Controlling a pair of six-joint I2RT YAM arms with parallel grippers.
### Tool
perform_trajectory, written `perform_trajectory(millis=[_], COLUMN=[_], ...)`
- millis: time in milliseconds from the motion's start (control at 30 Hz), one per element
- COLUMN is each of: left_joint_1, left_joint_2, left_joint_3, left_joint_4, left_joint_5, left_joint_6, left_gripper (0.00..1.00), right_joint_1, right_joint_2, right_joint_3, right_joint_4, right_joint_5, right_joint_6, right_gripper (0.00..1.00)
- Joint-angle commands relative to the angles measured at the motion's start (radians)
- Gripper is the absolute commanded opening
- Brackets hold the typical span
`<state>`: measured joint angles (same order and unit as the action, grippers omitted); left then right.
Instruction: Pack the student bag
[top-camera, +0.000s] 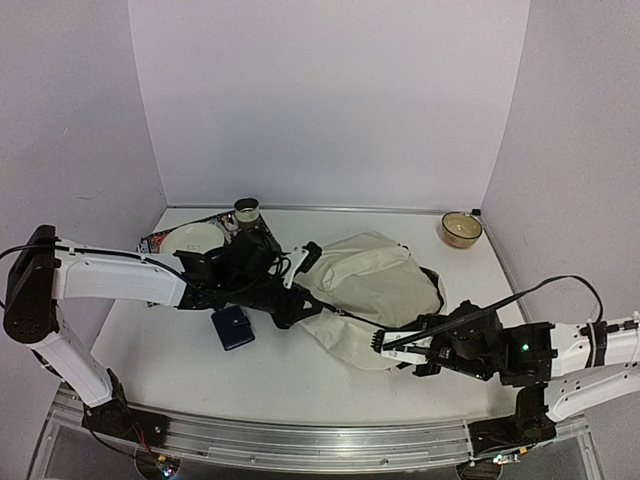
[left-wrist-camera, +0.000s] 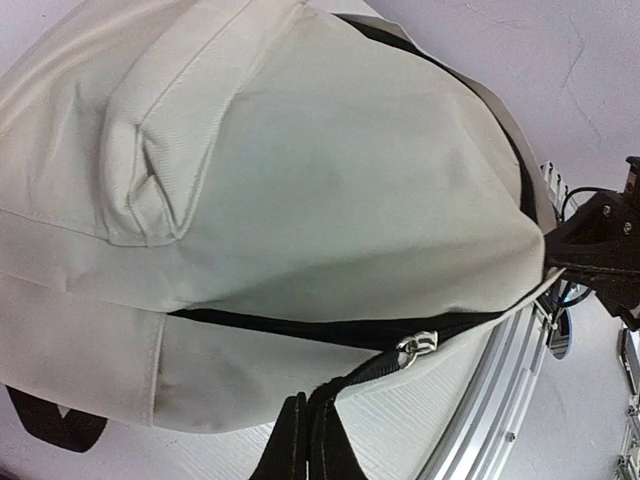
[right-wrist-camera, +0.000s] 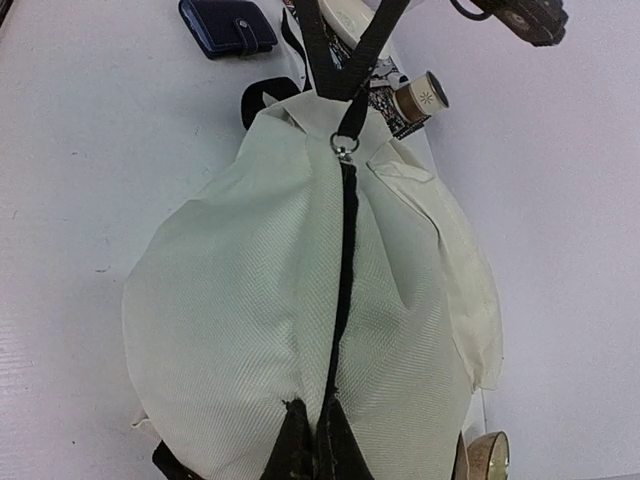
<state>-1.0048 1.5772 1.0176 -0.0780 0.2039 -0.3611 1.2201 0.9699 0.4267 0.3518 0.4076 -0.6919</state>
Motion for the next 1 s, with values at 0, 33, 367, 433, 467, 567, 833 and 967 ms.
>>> perform_trajectory(millis=[0,33,367,433,467,567,833,967], left_joint_1=[0.089,0.101,0.181,0.184,0.184,0.184,0.172,0.172], left_joint_2=[-0.031,-0.024,0.115,0.146,0.16,0.197,0.15,0.071], left_joint_3=[-0.02,-0.025,-0.064,-0.063,-0.061,-0.041,0.004,-0.05], left_joint_4=[-0.034,-0.037,-0.03,-0.031,-0.031,-0.029,0.025,0.073], left_joint_5=[-0.151,-0.161,-0.236,-0.278,-0.296,-0.317,-0.272,-0.321], left_joint_6=[0.038,0.039,0.01,0.011,0.011,0.017,0.053,0.057], left_gripper=[0.0,0.0,0.0,0.0,0.0,0.0,0.0,0.03], right_joint_1=[0.004,0.004,0.004,0.003,0.004,0.004,0.004,0.004], right_joint_2=[-0.11,-0.13,-0.285,-0.292,-0.29,-0.262,-0.041,0.073], right_joint_3=[-0.021,-0.025,-0.034,-0.033,-0.031,-0.016,0.081,0.153], right_joint_4=[-0.086,-0.086,-0.087,-0.092,-0.097,-0.118,-0.143,-0.143], right_joint_5=[0.03,0.024,-0.037,-0.057,-0.066,-0.104,-0.199,-0.137], right_joint_6=[0.058,0.063,0.082,0.092,0.097,0.114,0.195,0.249], right_gripper=[0.0,0.0,0.0,0.0,0.0,0.0,0.0,0.0])
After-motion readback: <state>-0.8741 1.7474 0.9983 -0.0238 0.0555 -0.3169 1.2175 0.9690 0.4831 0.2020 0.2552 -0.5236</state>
